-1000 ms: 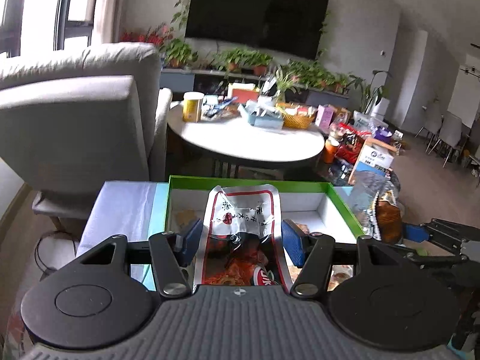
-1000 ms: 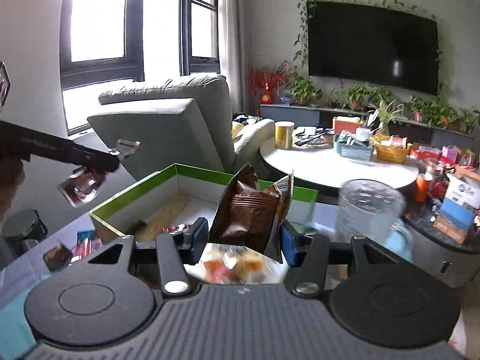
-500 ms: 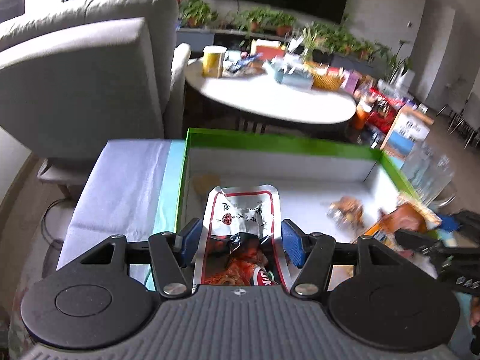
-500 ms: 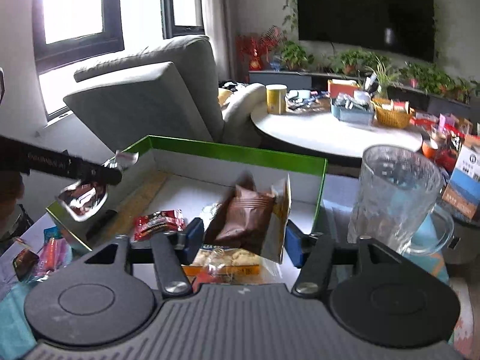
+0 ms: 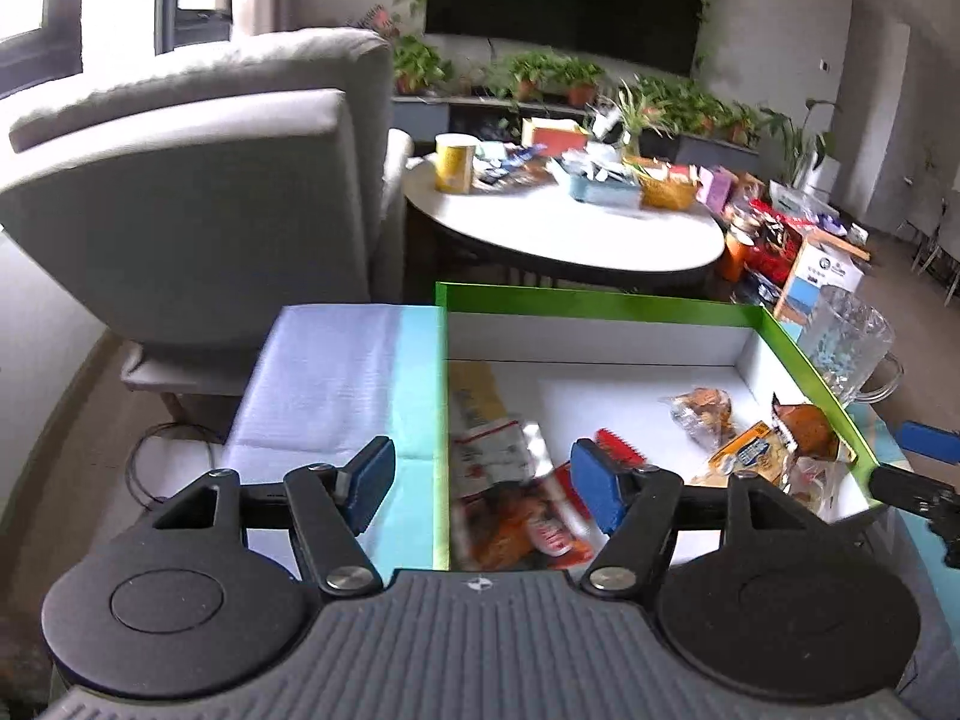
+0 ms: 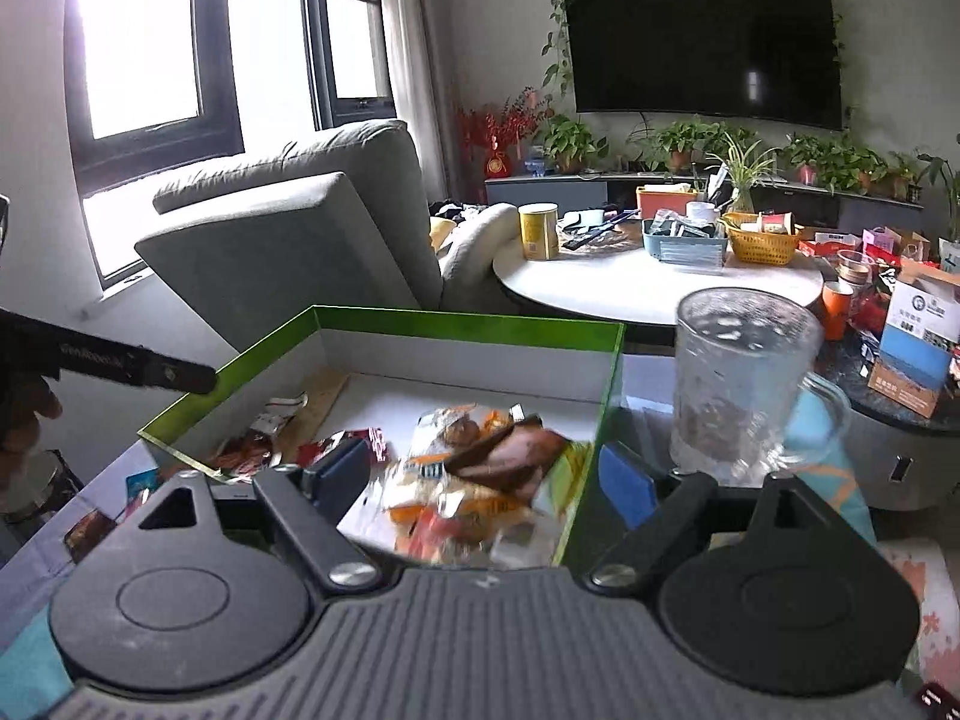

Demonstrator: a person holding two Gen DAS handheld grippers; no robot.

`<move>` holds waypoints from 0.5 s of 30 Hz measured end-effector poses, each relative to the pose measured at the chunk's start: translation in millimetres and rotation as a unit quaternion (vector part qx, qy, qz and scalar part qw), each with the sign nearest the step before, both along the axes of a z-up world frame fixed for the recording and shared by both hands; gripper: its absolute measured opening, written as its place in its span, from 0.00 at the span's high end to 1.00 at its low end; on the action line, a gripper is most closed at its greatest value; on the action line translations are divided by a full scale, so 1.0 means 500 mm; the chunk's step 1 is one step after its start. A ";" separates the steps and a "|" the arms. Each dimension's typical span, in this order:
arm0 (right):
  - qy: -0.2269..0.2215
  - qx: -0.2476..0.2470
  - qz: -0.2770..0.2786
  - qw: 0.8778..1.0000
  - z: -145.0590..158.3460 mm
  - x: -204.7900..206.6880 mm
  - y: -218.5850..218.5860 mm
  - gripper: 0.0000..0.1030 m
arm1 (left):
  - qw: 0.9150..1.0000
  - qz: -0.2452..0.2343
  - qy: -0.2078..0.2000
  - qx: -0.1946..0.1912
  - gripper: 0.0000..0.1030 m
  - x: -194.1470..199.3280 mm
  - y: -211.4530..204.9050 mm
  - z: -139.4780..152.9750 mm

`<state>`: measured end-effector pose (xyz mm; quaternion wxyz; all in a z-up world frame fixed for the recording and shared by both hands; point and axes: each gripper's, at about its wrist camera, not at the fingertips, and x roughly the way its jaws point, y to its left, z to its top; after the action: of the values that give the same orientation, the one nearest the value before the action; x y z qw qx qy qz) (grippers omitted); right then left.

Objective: Organize snacks
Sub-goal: 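Grasp the dark spicy pack with the left tool while the right tool grasps a clear orange snack bag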

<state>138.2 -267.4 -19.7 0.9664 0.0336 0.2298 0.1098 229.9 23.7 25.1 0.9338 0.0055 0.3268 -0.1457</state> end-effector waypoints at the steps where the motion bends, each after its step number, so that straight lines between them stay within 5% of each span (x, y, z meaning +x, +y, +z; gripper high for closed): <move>1: 0.000 0.002 -0.003 1.000 -0.003 -0.013 -0.007 0.41 | 1.000 0.007 -0.002 0.000 0.39 -0.011 0.017 0.001; 7: 0.029 0.025 -0.031 0.999 -0.041 -0.062 -0.051 0.41 | 0.997 0.073 0.025 0.006 0.38 -0.075 0.117 -0.028; 15: 0.058 0.051 -0.063 0.995 -0.072 -0.107 -0.074 0.41 | 0.994 0.087 0.066 -0.010 0.38 -0.107 0.150 -0.089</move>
<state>84.8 -304.3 -55.5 0.9535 0.1037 0.2770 0.0584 176.5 98.9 -19.2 0.9192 -0.0418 0.3858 -0.0674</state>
